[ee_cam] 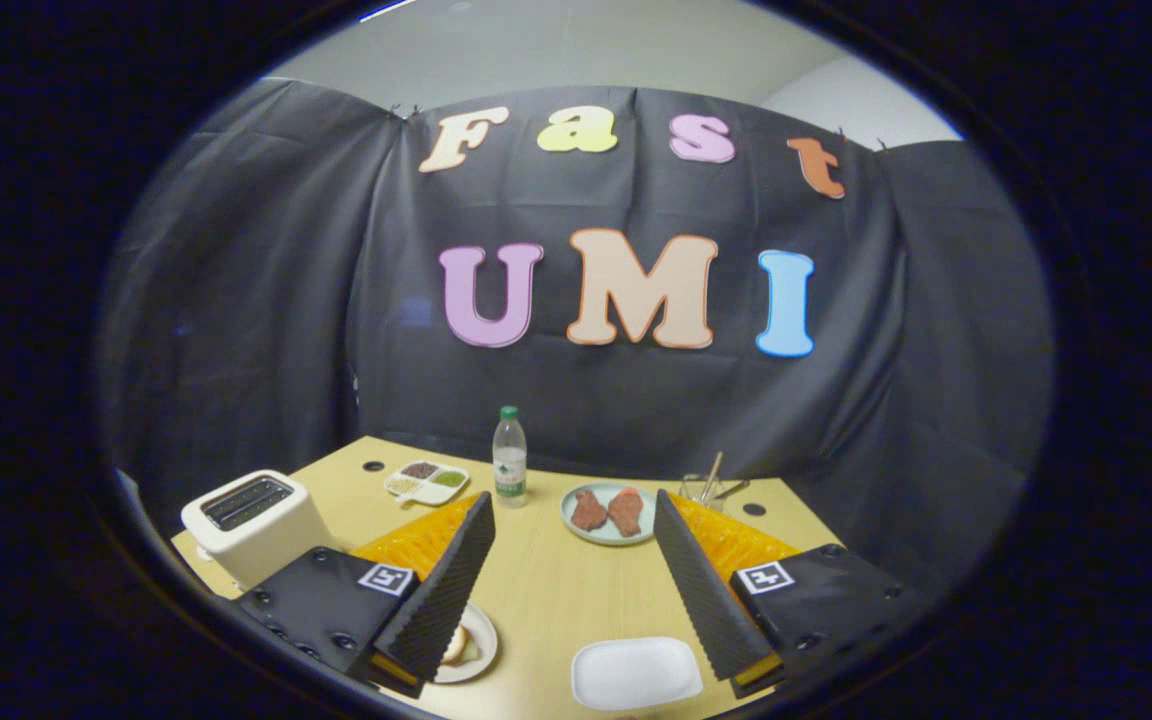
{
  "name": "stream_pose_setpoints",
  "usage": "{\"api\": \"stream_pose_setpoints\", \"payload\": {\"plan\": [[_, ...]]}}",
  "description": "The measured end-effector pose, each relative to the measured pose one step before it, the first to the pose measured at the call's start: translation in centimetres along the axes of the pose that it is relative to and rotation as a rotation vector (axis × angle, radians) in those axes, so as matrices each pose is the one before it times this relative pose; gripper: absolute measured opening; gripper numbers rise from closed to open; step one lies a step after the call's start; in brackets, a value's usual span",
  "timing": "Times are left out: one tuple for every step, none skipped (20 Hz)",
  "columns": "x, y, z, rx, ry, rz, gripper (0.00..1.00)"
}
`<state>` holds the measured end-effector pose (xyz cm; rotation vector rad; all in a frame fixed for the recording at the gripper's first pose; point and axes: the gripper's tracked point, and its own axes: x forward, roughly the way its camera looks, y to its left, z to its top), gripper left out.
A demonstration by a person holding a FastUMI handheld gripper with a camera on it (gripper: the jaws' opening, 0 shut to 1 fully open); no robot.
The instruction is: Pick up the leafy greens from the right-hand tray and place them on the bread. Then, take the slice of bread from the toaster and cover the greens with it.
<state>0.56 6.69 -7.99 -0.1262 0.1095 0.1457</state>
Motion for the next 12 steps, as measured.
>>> {"api": "stream_pose_setpoints", "payload": {"plan": [[-0.146,-0.223,1.08,0.00181,-0.02773,-0.00338,1.0],[-0.234,-0.271,0.945,0.00599,-0.02529,-0.00083,1.0],[-0.004,-0.294,0.778,0.00603,-0.02575,-0.00584,1.0],[-0.144,-0.519,0.719,0.00177,-0.02146,-0.00644,1.0],[0.012,-0.394,0.473,-0.00674,-0.01592,-0.00753,1.0],[0.454,-0.455,0.286,-0.01082,-0.00857,-0.00589,1.0],[0.221,-0.341,0.12,-0.0075,-0.00142,-0.00181,1.0],[0.155,-0.136,0.022,-0.00166,0.00089,-0.00217,1.0],[-0.047,-0.155,0.1,0.00202,-0.00246,-0.00074,1.0],[0.261,-0.215,0.089,0.00256,-0.00438,-0.00575,1.0],[-0.009,-0.265,0.126,0.00277,-0.0044,-0.00683,1.0],[-0.08,-0.215,0.112,0.00093,-0.00384,-0.00408,1.0]]}}
